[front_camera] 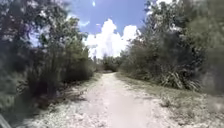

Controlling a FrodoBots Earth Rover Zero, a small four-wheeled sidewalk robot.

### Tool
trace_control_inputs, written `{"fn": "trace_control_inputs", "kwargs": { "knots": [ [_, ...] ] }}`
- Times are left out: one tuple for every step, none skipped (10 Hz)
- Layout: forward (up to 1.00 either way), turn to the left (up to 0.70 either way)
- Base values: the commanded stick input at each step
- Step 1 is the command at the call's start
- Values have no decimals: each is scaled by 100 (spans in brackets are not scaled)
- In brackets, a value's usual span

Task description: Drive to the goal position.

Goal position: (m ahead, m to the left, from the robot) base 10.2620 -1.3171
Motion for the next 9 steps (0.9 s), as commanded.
{"fn": "trace_control_inputs", "kwargs": {
  "knots": [
    [50,0],
    [50,0],
    [50,0],
    [50,0],
    [50,0],
    [50,0],
    [50,0],
    [50,0],
    [50,0]
  ]
}}
